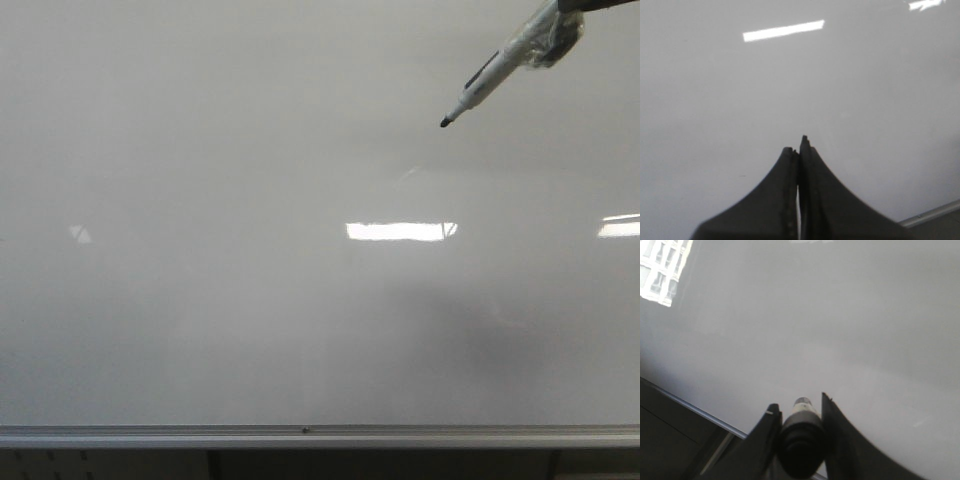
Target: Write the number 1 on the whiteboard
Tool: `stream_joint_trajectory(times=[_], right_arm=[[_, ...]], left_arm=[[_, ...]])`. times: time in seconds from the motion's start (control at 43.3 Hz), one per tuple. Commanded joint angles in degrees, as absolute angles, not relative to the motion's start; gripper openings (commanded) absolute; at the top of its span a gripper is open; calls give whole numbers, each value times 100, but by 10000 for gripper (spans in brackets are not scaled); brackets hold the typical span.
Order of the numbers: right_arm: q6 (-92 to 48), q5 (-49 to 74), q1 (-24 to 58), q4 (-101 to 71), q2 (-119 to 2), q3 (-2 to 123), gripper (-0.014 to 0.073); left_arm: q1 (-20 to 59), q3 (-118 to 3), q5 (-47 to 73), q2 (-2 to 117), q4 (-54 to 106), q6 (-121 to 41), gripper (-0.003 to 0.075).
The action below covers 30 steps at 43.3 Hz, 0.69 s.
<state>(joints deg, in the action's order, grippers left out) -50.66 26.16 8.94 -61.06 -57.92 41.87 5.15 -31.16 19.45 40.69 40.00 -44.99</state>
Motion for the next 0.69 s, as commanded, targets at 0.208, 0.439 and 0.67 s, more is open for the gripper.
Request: stream_joint_trajectory(times=[0.208,0.439,0.67], right_arm=[[-5325,2055,879,-6298,-6651,4878,-62],[-5452,1789,1157,-6298,-7188,5262,-62],[-5452,1333,1433,-6298,-7683,5555,-62]], left_arm=[[377,-2687,1260,3229,4154,-4440,-20],[377,-2687,1260,3229,4154,-4440,-20],[377,-2687,1260,3229,4154,-4440,-20]])
